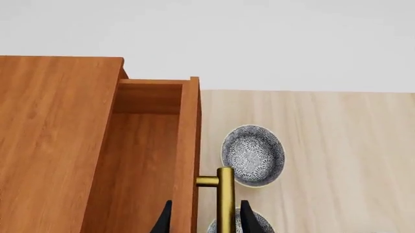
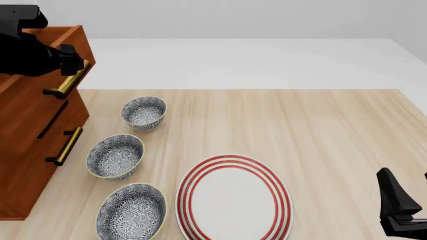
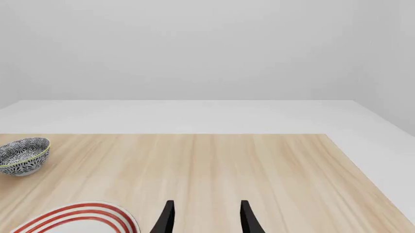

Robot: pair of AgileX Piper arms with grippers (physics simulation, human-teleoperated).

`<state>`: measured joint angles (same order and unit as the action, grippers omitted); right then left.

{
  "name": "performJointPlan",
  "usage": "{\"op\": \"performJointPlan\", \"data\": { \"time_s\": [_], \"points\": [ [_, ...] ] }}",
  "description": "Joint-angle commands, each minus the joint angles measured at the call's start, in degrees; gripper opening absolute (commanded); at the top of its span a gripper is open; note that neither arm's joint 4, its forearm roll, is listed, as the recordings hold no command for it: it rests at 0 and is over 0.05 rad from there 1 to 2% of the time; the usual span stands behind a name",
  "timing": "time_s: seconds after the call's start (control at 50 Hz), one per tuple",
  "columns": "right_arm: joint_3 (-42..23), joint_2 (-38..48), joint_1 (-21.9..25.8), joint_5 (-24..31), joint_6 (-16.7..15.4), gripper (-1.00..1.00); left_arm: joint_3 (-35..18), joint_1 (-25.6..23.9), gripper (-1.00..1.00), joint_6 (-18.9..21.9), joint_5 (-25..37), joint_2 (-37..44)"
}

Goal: Open the top drawer of the cabinet.

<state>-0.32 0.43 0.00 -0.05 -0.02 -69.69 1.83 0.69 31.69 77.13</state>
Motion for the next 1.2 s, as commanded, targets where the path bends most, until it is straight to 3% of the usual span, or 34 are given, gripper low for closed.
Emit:
{"op": "performJointPlan", "data": {
  "time_s": [0.02, 1.2],
  "points": [
    [0.00, 0.00, 0.00, 0.00, 0.01, 1.00, 0.69, -0.14, 1.00, -0.10, -0.04, 1.74],
    [0.00, 0.00, -0.01, 0.00, 0.00, 1.00, 1.81, -6.82, 1.00, 0.32, 0.43, 3.85]
  ]
}}
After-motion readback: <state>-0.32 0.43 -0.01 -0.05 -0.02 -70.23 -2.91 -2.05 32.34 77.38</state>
